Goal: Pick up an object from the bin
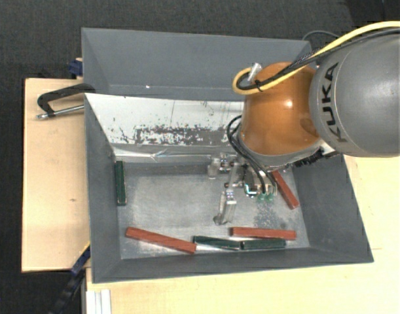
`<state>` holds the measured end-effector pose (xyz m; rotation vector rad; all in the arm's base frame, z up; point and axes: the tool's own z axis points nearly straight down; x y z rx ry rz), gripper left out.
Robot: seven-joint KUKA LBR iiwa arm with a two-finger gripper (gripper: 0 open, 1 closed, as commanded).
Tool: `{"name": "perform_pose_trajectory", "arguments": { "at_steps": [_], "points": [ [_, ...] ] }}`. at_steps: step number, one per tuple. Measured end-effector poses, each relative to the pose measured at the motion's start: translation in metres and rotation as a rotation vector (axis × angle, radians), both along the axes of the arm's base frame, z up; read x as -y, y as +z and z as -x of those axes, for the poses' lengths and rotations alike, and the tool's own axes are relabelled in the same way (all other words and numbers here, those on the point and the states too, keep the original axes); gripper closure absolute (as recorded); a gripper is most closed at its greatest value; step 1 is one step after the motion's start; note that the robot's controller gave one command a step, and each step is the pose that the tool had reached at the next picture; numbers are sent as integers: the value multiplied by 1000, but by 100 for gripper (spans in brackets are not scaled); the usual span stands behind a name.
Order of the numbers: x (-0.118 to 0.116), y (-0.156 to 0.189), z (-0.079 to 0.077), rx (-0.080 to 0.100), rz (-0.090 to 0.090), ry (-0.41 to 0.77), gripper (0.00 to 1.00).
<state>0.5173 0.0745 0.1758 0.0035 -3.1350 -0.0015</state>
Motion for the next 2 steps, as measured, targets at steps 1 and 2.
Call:
{"name": "perform_pose_trajectory", "arguments": {
  "at_steps": [1,2],
  "points": [
    [0,4,-2,8,-1,-2,0],
    [47,-43,3,11,0,111,0]
  ]
}}
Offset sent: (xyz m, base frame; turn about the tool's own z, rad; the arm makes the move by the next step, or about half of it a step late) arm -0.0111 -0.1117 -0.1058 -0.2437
